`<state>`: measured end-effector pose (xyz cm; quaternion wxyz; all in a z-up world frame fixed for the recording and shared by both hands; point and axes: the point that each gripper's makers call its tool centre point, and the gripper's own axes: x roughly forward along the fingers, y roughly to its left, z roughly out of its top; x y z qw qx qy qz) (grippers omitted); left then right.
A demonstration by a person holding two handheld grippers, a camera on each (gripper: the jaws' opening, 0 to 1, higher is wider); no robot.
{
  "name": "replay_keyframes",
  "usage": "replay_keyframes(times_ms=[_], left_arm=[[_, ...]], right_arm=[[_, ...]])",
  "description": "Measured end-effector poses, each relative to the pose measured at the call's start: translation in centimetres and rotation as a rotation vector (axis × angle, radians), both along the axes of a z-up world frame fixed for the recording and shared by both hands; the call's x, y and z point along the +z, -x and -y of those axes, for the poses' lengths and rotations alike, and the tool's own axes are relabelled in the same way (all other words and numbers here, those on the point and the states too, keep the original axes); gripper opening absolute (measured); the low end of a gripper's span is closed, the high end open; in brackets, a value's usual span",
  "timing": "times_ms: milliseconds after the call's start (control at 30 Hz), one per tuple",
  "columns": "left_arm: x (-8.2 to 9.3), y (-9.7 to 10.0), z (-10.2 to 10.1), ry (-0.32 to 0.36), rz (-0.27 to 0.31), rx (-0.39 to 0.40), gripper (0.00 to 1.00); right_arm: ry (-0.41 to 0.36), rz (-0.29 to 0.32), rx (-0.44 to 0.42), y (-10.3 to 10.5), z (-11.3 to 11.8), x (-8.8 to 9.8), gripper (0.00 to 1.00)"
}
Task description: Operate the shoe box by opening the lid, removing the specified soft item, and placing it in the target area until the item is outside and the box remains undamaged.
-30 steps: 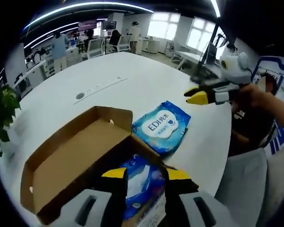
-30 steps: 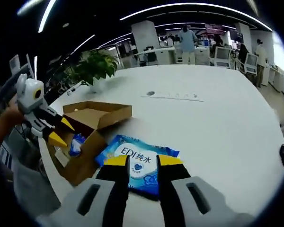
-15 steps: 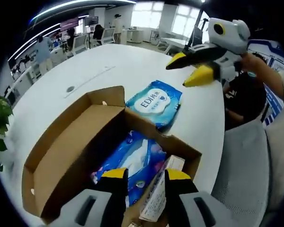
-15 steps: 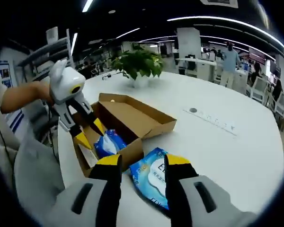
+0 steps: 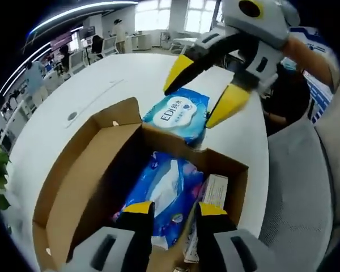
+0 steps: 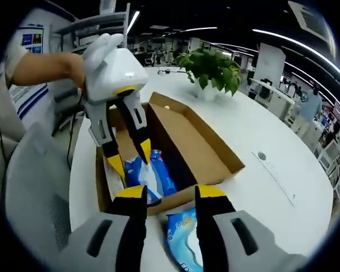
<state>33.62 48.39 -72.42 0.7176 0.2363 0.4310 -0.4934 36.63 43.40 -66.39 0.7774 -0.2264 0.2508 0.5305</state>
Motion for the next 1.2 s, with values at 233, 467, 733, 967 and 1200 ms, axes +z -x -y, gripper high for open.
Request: replay_keyframes(times_ms=[233, 467, 733, 967, 1200], left_arm=[[-1.3, -0.2, -1.0, -0.06, 0.005, -0.034, 0.18], [-1.5, -0.6, -1.7, -0.065, 0.003, -0.008, 0.03], [-1.2, -0.3, -2.0, -0.043, 0.007, -0.019, 0.0], [-0.6, -0.4, -2.6, -0.025, 0.004, 0.033, 0.0], [0.6, 0.0, -2.9, 0.007, 0.013, 0.057, 0.0]], right_arm=[[0.042, -0.003, 0.04, -0.6, -2.5, -2.1, 0.21], [0.112, -0.019, 0.078, -0.5, -4.5, -4.7, 0.17], [0.201, -0.037, 0.081, -1.1, -4.8, -7.9, 0.06], [0.184, -0.035, 0.077, -1.0, -5.2, -7.4, 0.0], [0.153, -0.002, 0.084, -1.1, -5.7, -5.7, 0.0]])
